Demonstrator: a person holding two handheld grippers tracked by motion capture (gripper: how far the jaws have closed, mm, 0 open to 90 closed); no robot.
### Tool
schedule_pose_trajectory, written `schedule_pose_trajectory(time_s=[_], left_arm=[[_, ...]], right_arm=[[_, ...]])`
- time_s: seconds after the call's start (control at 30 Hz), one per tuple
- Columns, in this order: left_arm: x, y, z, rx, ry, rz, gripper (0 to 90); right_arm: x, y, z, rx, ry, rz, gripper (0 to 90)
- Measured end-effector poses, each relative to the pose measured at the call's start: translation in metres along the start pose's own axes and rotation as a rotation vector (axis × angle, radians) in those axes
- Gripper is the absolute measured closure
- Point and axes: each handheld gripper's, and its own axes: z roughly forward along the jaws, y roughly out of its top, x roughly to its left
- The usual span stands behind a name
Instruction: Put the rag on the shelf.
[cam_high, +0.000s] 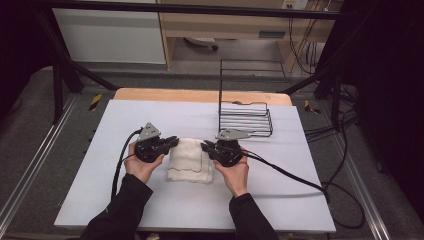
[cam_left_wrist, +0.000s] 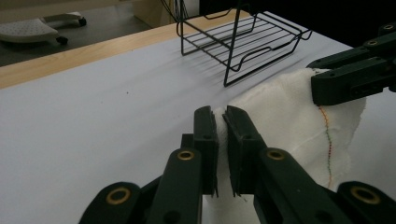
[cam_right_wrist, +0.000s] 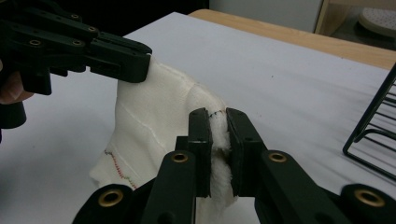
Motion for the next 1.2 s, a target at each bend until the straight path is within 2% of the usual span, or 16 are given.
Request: schedule_pose_trajectory(time_s=[0.17,0.57,1.2], left_arm=[[-0.007,0.005,-0.004,-0.017,-0.010,0.003,83.2],[-0.021,0.017,-0.010,-0.064,-0.015,0.016,83.3],[-0.037,0.039,-0.013,-0.191,-0.018,0.019,83.2]], right_arm=[[0.001,0.006,-0.012,-0.029,-0.006,-0.013,81.5],[0.002,0.014,-0.033,-0.059,-0.020,-0.044,81.6],[0.002,0.024,-0.064,-0.170,-0.057,-0.094,81.6]])
